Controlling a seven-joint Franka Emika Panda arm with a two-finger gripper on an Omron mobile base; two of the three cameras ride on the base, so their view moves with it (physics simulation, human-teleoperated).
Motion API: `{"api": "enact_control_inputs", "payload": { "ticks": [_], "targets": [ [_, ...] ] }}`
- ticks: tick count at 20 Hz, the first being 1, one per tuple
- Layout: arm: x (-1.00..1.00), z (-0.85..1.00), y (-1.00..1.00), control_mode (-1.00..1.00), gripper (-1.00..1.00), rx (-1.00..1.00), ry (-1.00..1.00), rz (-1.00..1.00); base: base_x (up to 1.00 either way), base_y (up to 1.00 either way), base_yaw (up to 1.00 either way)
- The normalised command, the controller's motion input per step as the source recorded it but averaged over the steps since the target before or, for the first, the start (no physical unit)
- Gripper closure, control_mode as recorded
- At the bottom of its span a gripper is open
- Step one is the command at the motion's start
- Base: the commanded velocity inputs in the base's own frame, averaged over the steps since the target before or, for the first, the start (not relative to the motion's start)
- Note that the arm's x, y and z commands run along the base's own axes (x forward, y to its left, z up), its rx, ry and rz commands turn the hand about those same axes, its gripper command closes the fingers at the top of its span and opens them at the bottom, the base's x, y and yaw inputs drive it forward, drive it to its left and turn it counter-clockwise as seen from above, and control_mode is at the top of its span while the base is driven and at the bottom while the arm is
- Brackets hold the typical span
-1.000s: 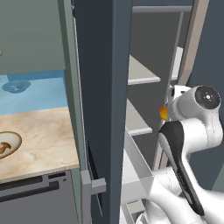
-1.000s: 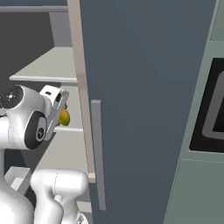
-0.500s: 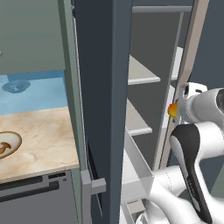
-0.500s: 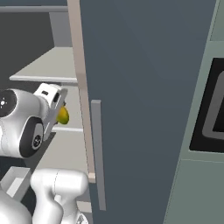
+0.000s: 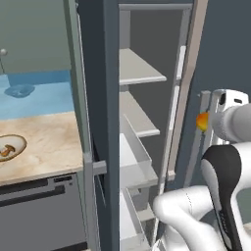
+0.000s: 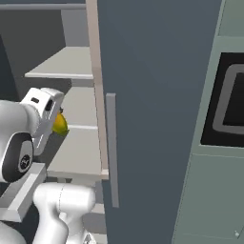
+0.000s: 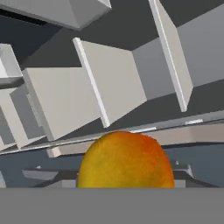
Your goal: Take the garlic, mango, and mushroom from the freezer and place them in the bowl on the counter.
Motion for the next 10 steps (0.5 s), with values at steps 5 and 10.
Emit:
{"api": "enact_control_inputs", "payload": {
  "ticks": [5,10],
  "targets": [
    [0.0,0.0,0.0,1.0,1.0,0.0,0.0,0.0,-1.0,0.05,-0.06],
    [0.0,0.0,0.0,1.0,1.0,0.0,0.0,0.0,-1.0,0.68,-0.03]
  ]
}}
